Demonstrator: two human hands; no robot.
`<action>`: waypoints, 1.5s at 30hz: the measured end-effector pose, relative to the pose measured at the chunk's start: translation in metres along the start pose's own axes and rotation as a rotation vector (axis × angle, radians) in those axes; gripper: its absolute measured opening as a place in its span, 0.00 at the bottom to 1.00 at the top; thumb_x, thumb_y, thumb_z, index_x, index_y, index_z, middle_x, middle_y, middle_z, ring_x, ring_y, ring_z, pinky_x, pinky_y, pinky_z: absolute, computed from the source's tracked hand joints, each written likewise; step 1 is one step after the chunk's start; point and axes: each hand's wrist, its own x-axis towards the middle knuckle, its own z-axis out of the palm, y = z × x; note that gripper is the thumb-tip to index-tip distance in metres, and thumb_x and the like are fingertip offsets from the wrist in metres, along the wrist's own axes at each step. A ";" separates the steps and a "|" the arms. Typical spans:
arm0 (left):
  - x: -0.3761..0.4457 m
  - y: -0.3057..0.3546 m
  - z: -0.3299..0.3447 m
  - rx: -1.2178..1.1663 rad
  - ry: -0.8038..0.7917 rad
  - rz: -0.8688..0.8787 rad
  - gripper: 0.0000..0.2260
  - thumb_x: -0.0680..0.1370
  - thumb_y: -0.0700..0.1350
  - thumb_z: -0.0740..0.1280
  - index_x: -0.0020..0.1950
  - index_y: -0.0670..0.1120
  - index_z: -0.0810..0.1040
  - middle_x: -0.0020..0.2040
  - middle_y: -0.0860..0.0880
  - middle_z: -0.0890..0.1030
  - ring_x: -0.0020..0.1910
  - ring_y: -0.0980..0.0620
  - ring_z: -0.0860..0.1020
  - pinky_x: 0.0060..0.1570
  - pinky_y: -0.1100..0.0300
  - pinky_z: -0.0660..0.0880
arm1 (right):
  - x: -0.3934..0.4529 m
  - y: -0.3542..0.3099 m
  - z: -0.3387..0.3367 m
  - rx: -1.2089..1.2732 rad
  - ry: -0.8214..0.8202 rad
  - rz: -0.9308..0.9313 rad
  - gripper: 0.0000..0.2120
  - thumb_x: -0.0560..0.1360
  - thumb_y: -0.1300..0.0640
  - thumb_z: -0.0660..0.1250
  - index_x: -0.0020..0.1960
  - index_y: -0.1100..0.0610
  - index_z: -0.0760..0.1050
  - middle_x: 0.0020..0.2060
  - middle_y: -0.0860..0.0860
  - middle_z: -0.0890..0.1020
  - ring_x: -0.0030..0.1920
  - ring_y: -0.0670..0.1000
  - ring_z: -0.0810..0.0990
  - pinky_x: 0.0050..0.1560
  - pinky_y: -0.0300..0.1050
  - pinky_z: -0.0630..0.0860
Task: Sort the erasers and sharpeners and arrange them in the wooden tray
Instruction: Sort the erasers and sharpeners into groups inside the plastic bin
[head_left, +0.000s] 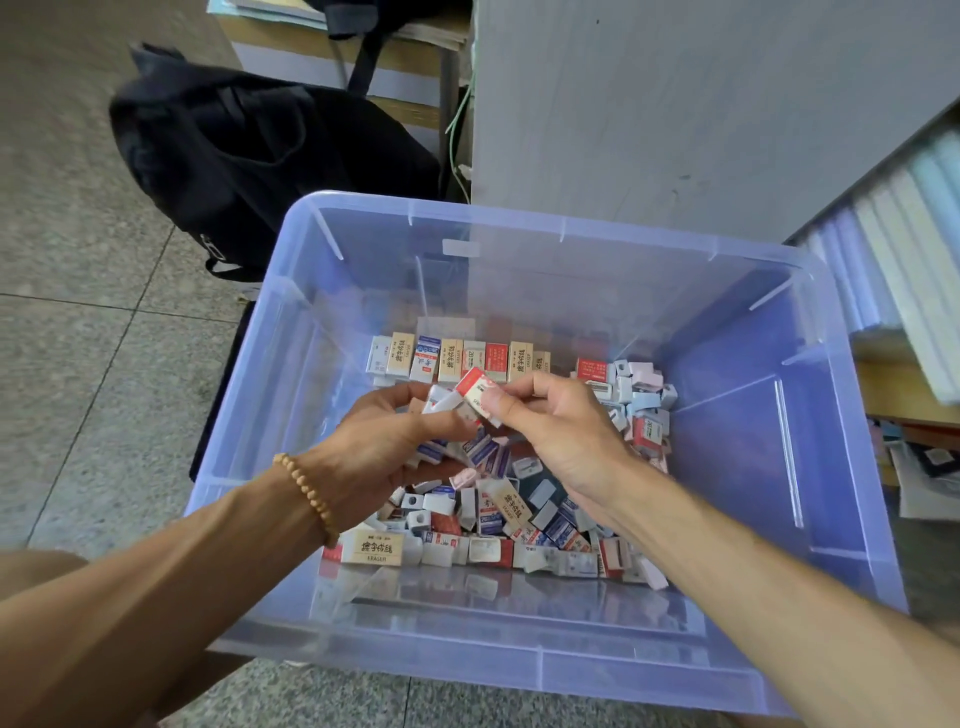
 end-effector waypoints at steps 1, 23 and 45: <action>-0.001 0.000 -0.003 0.007 0.023 -0.004 0.17 0.69 0.32 0.74 0.56 0.39 0.77 0.47 0.39 0.84 0.41 0.46 0.85 0.34 0.58 0.80 | 0.002 -0.003 0.001 -0.008 0.014 0.004 0.05 0.76 0.52 0.72 0.47 0.54 0.82 0.41 0.50 0.86 0.44 0.49 0.84 0.48 0.45 0.81; 0.001 -0.012 -0.020 0.052 0.269 -0.068 0.21 0.67 0.33 0.78 0.57 0.38 0.76 0.42 0.41 0.83 0.34 0.49 0.83 0.35 0.58 0.80 | 0.131 0.002 0.085 -0.433 -0.009 -0.014 0.13 0.73 0.53 0.76 0.34 0.58 0.79 0.32 0.56 0.85 0.32 0.54 0.84 0.46 0.53 0.84; -0.007 -0.005 -0.015 0.047 0.222 -0.035 0.19 0.68 0.30 0.76 0.55 0.38 0.75 0.45 0.40 0.83 0.40 0.46 0.83 0.33 0.61 0.80 | 0.072 -0.005 0.009 0.027 -0.514 0.226 0.05 0.76 0.67 0.68 0.51 0.61 0.78 0.38 0.54 0.83 0.35 0.49 0.79 0.32 0.40 0.72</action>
